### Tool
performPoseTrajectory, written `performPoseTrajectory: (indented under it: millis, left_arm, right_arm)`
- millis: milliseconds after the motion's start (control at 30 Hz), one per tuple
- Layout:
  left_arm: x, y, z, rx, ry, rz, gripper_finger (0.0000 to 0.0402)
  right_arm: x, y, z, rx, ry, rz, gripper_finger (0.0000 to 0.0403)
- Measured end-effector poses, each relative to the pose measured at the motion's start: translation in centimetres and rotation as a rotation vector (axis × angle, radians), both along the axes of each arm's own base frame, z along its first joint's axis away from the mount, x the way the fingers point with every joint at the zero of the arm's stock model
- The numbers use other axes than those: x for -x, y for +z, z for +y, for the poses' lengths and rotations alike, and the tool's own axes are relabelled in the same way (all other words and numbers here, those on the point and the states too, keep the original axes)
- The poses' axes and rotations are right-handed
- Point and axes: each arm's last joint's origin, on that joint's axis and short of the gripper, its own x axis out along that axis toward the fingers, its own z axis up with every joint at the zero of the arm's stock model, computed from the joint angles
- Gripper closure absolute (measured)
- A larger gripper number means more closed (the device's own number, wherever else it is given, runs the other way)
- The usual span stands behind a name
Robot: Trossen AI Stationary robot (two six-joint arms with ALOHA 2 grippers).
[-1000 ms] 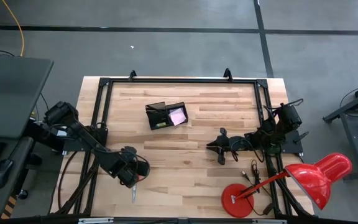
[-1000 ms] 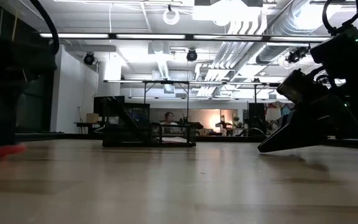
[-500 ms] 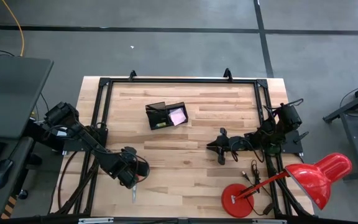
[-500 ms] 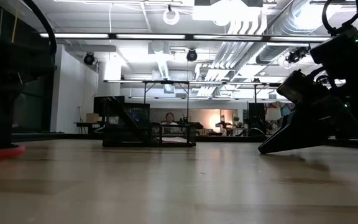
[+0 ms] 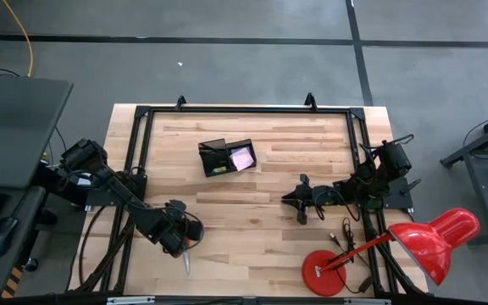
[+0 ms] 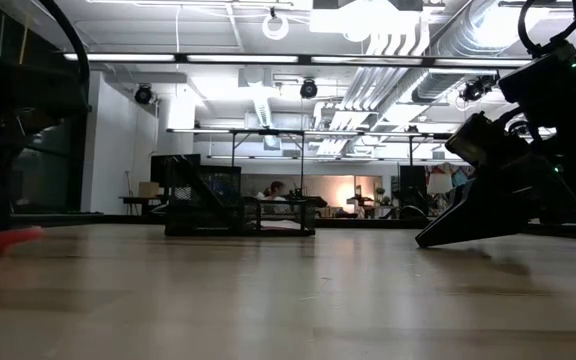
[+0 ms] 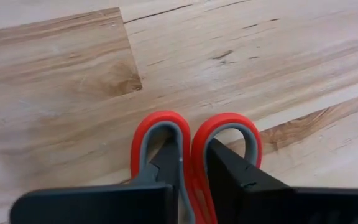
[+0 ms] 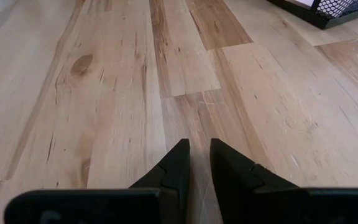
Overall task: Pick and place office supplies into organizer
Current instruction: Put the red scissors into the black desk organizer
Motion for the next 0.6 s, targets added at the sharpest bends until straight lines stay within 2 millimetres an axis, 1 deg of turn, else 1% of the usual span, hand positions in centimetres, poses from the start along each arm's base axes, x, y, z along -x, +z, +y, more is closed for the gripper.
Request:
performPoseTrajectory:
  millis: [67, 167, 433, 600]
  left_arm:
    - [-0.04, -0.03, 0.03, -0.019, -0.017, -0.005, 0.0358]
    - [-0.15, -0.04, 0.26, -0.107, -0.061, -0.029, 0.0355]
    - [-0.29, 0.18, 0.55, -0.276, -0.197, -0.039, 0.0397]
    - [-0.30, 0.22, 0.61, -0.310, -0.216, -0.042, 0.0394]
  right_arm:
    - [0.00, -0.01, 0.00, 0.000, 0.000, 0.000, 0.0345]
    - [0.00, 0.00, 0.00, 0.000, 0.000, 0.000, 0.0345]
    - [0.01, 0.00, -0.01, 0.000, -0.001, 0.000, 0.0345]
    - [0.01, 0.00, 0.00, 0.000, 0.000, 0.000, 0.0345]
